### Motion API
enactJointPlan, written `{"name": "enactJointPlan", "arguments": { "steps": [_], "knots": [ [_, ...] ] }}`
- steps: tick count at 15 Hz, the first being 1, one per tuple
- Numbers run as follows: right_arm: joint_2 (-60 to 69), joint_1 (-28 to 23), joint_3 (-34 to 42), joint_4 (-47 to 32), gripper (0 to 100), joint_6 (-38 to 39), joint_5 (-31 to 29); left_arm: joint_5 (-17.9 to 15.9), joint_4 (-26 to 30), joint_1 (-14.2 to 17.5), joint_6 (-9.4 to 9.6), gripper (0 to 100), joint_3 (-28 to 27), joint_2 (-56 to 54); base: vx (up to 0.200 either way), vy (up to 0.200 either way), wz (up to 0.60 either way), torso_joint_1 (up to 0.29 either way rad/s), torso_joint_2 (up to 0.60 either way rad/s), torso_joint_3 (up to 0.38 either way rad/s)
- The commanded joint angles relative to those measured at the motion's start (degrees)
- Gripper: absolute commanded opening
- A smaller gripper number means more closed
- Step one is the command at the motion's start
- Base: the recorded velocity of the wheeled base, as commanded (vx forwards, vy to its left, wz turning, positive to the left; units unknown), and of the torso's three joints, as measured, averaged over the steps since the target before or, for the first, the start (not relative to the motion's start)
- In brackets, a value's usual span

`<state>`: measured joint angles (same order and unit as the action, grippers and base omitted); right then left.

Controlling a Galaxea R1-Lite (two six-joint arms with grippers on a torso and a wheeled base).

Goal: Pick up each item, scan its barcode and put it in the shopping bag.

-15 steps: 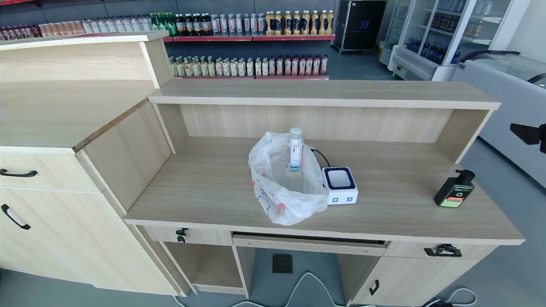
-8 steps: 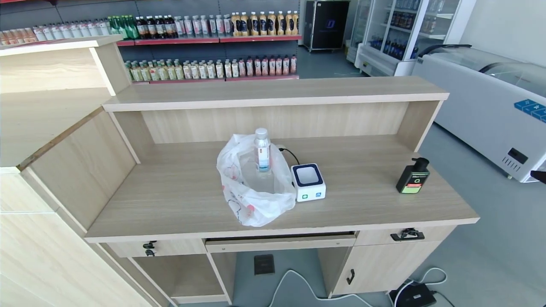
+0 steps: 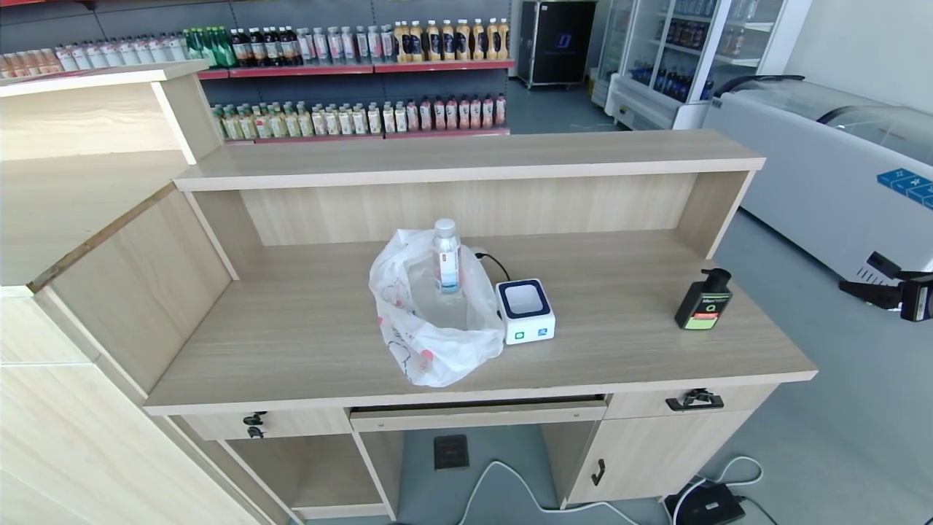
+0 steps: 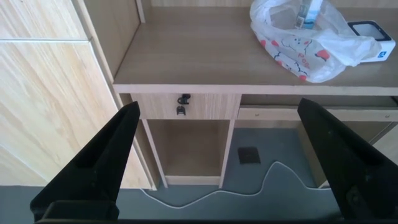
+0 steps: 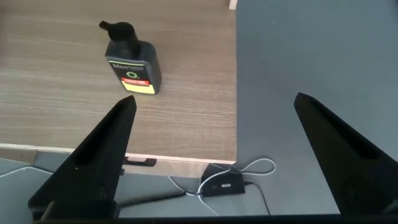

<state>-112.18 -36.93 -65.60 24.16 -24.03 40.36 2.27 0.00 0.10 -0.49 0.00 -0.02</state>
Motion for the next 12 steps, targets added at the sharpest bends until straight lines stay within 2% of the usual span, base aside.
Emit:
{"name": "enactJointPlan", "arguments": {
  "steps": [1,5,7,12],
  "knots": [
    [-4.2,0.2,-1.1,0.0,100,-0.5,0.1,0.0,0.0,0.0,-0.04,100,0.0,0.0,0.000,0.000,0.00,0.000,0.00,0.000],
    [-9.6,0.5,-4.7,0.4,100,-2.1,0.2,-0.1,0.0,0.0,-0.04,100,0.0,0.0,0.000,0.000,0.00,0.000,0.00,0.000],
    [-11.7,1.9,-6.9,0.4,100,-2.1,2.1,0.0,0.0,0.0,0.05,100,0.0,0.0,0.000,0.000,0.00,0.000,0.00,0.000],
    [-15.8,5.4,-10.6,0.2,100,-1.8,2.4,0.0,0.0,0.0,-0.04,100,0.0,0.0,0.000,0.000,0.00,0.000,0.00,0.000]
  ]
}}
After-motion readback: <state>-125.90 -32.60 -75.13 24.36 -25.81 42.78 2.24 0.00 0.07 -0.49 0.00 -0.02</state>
